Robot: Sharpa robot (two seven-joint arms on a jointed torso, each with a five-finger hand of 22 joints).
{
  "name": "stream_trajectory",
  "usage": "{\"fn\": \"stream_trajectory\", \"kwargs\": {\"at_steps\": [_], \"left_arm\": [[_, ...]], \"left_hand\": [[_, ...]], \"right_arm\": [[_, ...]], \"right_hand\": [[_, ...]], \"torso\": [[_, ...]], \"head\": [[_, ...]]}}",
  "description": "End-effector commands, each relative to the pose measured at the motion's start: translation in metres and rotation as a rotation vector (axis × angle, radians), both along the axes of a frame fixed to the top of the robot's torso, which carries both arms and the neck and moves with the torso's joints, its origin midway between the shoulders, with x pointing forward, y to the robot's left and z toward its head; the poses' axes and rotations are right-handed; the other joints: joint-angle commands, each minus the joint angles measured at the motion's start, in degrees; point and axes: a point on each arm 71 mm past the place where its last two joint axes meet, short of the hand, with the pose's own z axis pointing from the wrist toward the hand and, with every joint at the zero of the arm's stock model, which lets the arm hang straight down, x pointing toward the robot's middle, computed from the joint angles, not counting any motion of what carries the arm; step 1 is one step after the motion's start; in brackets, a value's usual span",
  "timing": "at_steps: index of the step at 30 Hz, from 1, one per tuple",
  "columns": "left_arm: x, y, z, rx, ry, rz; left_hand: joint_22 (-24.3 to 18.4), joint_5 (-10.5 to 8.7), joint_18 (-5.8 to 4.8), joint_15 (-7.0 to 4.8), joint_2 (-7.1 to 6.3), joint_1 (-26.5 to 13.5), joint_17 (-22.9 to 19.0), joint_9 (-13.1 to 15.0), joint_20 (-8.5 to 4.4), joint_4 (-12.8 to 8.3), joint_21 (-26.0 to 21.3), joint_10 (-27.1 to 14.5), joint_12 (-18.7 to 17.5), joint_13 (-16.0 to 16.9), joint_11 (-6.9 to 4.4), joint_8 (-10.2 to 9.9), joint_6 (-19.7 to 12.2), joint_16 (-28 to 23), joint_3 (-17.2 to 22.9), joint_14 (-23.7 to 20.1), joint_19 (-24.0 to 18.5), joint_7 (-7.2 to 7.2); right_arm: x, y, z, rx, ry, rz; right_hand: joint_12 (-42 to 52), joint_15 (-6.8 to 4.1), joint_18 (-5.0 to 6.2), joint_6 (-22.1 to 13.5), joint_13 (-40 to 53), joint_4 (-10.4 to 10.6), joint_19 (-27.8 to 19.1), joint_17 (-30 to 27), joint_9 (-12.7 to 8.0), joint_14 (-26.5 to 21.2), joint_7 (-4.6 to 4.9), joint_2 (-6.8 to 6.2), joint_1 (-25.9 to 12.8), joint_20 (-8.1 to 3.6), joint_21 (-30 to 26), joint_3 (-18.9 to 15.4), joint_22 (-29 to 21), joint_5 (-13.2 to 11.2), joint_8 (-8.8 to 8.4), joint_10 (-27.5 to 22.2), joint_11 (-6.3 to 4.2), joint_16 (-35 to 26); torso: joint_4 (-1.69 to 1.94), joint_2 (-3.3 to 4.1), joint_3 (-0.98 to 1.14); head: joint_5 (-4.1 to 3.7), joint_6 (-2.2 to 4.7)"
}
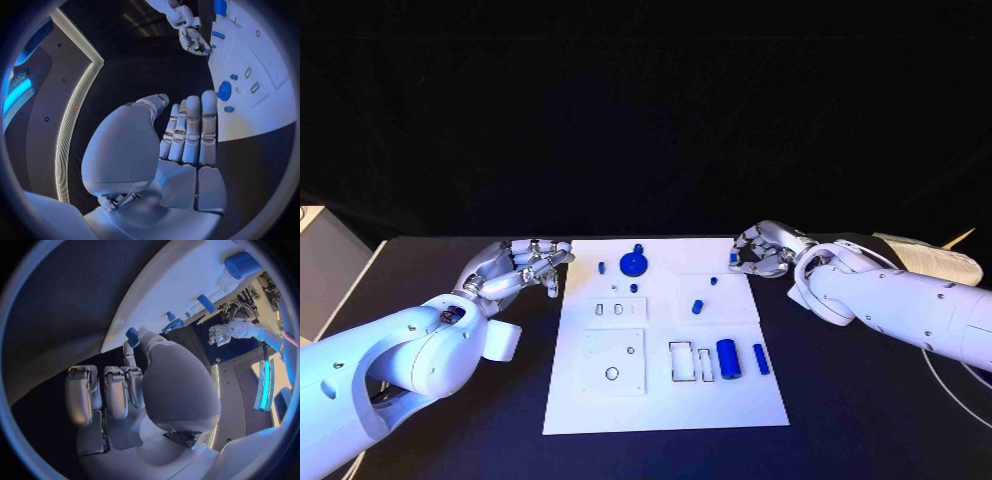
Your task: Assemble the parts on the task board
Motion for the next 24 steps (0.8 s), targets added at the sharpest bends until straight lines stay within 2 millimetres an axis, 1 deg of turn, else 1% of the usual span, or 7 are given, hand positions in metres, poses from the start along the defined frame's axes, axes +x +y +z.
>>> {"fn": "stream_trajectory", "kwargs": {"at_steps": [1, 10, 14, 17, 19, 21, 24], "left_arm": [[-0.001, -0.002, 0.001, -0.009, -0.002, -0.017], [-0.001, -0.001, 0.001, -0.007, -0.001, -0.014], [-0.001, 0.0, 0.001, -0.005, 0.0, -0.011], [0.0, 0.0, 0.0, -0.005, 0.001, -0.009], [0.001, 0.0, 0.0, -0.006, 0.002, -0.008], [0.002, 0.0, -0.001, -0.006, 0.003, -0.008], [0.003, -0.002, -0.001, -0.008, 0.004, -0.009]], "left_hand": [[0.05, -0.22, 0.32, 0.0, 0.15, -0.54, -0.1, 0.04, 0.07, -0.01, 0.35, -0.31, 0.15, 0.05, -0.03, -0.15, -0.34, 0.3, 0.22, -0.34, -0.51, 0.15], [0.05, -0.22, 0.32, 0.0, 0.15, -0.54, -0.1, 0.04, 0.07, -0.01, 0.35, -0.31, 0.15, 0.05, -0.03, -0.15, -0.34, 0.3, 0.22, -0.34, -0.51, 0.15], [0.06, -0.22, 0.33, 0.02, 0.15, -0.59, -0.13, 0.1, 0.09, 0.01, 0.41, -0.35, 0.15, 0.06, -0.01, -0.16, -0.39, 0.32, 0.22, -0.36, -0.59, 0.16], [0.06, -0.22, 0.33, 0.02, 0.15, -0.59, -0.13, 0.1, 0.09, 0.01, 0.41, -0.35, 0.15, 0.06, -0.01, -0.16, -0.39, 0.32, 0.22, -0.36, -0.59, 0.16], [0.06, -0.22, 0.33, 0.02, 0.15, -0.59, -0.13, 0.1, 0.09, 0.01, 0.41, -0.35, 0.15, 0.06, -0.01, -0.16, -0.39, 0.32, 0.22, -0.36, -0.59, 0.16], [0.06, -0.22, 0.33, 0.02, 0.15, -0.59, -0.13, 0.1, 0.09, 0.01, 0.41, -0.35, 0.15, 0.06, -0.01, -0.16, -0.39, 0.32, 0.22, -0.36, -0.59, 0.16], [0.06, -0.22, 0.33, 0.02, 0.15, -0.59, -0.13, 0.1, 0.09, 0.01, 0.41, -0.35, 0.15, 0.06, -0.01, -0.16, -0.39, 0.32, 0.22, -0.36, -0.59, 0.16]], "right_arm": [[-0.001, 0.001, 0.003, 0.008, -0.049, -0.029], [-0.01, 0.014, 0.008, 0.042, -0.056, -0.028], [-0.017, 0.03, 0.013, 0.068, -0.054, -0.004], [-0.024, 0.05, 0.017, 0.092, -0.05, 0.026], [-0.029, 0.073, 0.019, 0.114, -0.044, 0.059], [-0.033, 0.09, 0.019, 0.127, -0.035, 0.083], [-0.039, 0.117, 0.018, 0.143, -0.014, 0.117]], "right_hand": [[0.4, -0.35, -0.66, 0.55, 13.07, 0.31, 4.36, 15.09, 0.13, 5.97, -0.88, 0.12, -0.6, -0.34, 0.29, -0.21, 11.38, -0.3, 0.32, 3.99, -0.46, 0.25], [0.51, -0.44, -0.68, 0.56, 13.18, 0.27, 4.39, 15.09, 0.19, 5.97, -1.03, 0.32, -0.48, -0.42, 0.34, -0.1, 11.45, 0.06, 0.63, 4.12, -0.63, 0.25], [0.49, -0.45, -0.67, 0.41, 13.16, 0.24, 4.38, 15.09, 0.18, 5.97, -1.01, 0.37, -0.41, -0.45, 0.31, -0.04, 11.42, 0.27, 0.65, 4.1, -0.65, 0.25], [0.49, -0.46, -0.67, 0.31, 13.17, 0.23, 4.38, 15.09, 0.17, 5.97, -0.99, 0.4, -0.39, -0.46, 0.3, -0.01, 11.41, 0.38, 0.66, 4.11, -0.64, 0.25], [0.45, -0.43, -0.65, 0.02, 13.13, 0.18, 4.36, 15.09, 0.13, 5.97, -0.93, 0.56, -0.26, -0.48, 0.23, 0.16, 11.35, 0.82, 0.69, 4.07, -0.62, 0.25], [0.46, -0.42, -0.65, -0.05, 13.14, 0.13, 4.35, 15.09, 0.12, 5.97, -0.92, 0.6, -0.2, -0.48, 0.21, 0.22, 11.33, 0.99, 0.72, 4.09, -0.61, 0.25], [0.46, -0.39, -0.64, -0.15, 13.15, 0.05, 4.34, 15.09, 0.11, 5.97, -0.89, 0.64, -0.1, -0.47, 0.17, 0.31, 11.29, 1.23, 0.77, 4.1, -0.6, 0.25]], "torso": [[-0.01, -0.05, -0.02], [-0.16, -0.16, -0.06], [-0.21, -0.21, -0.04], [-0.3, -0.42, -0.09], [-0.5, -0.76, -0.07], [-0.59, -0.92, -0.08], [-0.57, -1.21, -0.17]], "head": [[-0.06, 0.0], [0.01, 0.09], [0.13, 0.14], [0.46, -0.01], [0.89, -0.31], [1.31, -0.33], [1.89, -0.65]]}}
